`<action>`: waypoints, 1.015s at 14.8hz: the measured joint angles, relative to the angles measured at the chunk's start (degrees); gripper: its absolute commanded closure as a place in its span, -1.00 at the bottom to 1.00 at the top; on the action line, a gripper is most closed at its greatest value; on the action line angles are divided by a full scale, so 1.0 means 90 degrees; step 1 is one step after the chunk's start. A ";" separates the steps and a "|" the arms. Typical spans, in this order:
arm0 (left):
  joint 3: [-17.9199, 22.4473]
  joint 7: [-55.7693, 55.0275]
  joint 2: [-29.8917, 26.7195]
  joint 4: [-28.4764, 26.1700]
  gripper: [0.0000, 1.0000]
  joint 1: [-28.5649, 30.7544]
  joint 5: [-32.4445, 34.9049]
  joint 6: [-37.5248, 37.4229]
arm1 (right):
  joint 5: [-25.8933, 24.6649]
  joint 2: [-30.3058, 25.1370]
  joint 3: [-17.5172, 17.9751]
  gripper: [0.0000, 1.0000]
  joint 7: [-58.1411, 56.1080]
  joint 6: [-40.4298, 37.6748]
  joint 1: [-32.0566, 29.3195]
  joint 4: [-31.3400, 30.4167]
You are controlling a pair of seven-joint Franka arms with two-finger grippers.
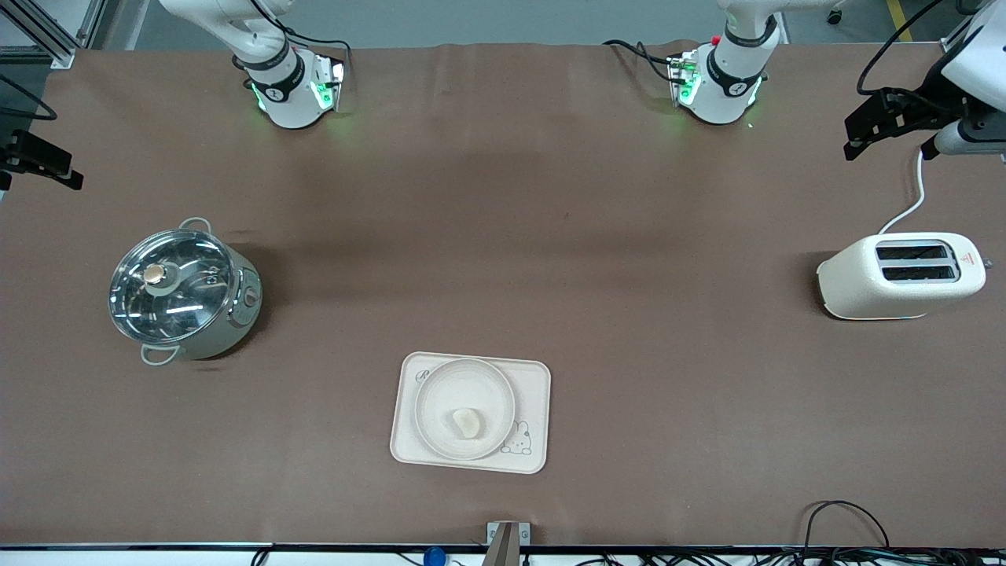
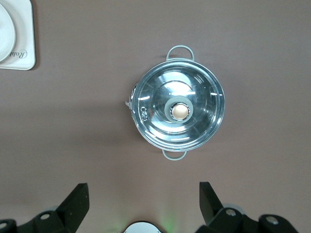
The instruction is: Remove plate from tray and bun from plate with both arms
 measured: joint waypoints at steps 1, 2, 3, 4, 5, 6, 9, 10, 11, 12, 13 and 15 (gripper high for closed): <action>0.0000 0.0000 0.0001 0.0001 -1.00 0.0000 0.0000 0.0000 | 0.0003 0.0000 0.0004 -1.00 0.0000 0.0000 0.0001 0.0000; 0.0000 0.0000 0.0001 0.0005 -1.00 0.0000 0.0000 0.0000 | 0.0005 0.0000 0.0011 -1.00 0.0000 0.0000 0.0003 0.0000; 0.0000 0.0000 0.0001 0.0011 -1.00 0.0001 0.0000 0.0000 | 0.0006 0.0000 0.0018 -1.00 0.0000 0.0000 0.0005 0.0000; 0.0000 0.0000 0.0002 0.0015 -1.00 0.0001 0.0000 0.0000 | 0.0006 0.0000 0.0024 -1.00 0.0000 0.0000 0.0007 0.0000; 0.0000 0.0000 0.0006 0.0015 -1.00 0.0001 0.0000 0.0000 | 0.0009 0.0000 0.0028 -1.00 0.0000 0.0003 0.0007 0.0000; 0.0001 0.0001 0.0018 0.0015 -1.00 0.0002 0.0000 0.0000 | 0.0020 0.0000 0.0029 -1.00 0.0000 0.0008 0.0007 0.0000; 0.0003 0.0001 0.0085 0.0022 -1.00 0.0020 0.0000 0.0000 | 0.0113 0.0000 0.0035 -1.00 0.0000 0.0129 0.0015 0.0000; 0.0004 0.0001 0.0114 0.0027 -1.00 0.0024 0.0000 0.0000 | 0.0209 0.0000 0.0043 -1.00 0.0000 0.0212 0.0038 -0.0002; 0.0005 0.0001 0.0142 0.0033 -1.00 0.0026 0.0000 0.0000 | 0.0393 0.0009 0.0054 -1.00 0.0000 0.0295 0.0078 -0.0013; 0.0006 0.0001 0.0162 0.0036 -1.00 0.0027 0.0000 0.0000 | 0.0596 0.0044 0.0061 -1.00 0.0001 0.0377 0.0141 -0.0047; 0.0006 0.0001 0.0171 0.0039 -1.00 0.0026 0.0000 0.0000 | 0.0782 0.0130 0.0068 -1.00 0.0016 0.0494 0.0232 -0.0093; 0.0005 0.0001 0.0174 0.0045 -1.00 0.0025 0.0000 0.0000 | 0.1148 0.0510 0.0076 -1.00 0.0186 0.0934 0.0475 -0.0184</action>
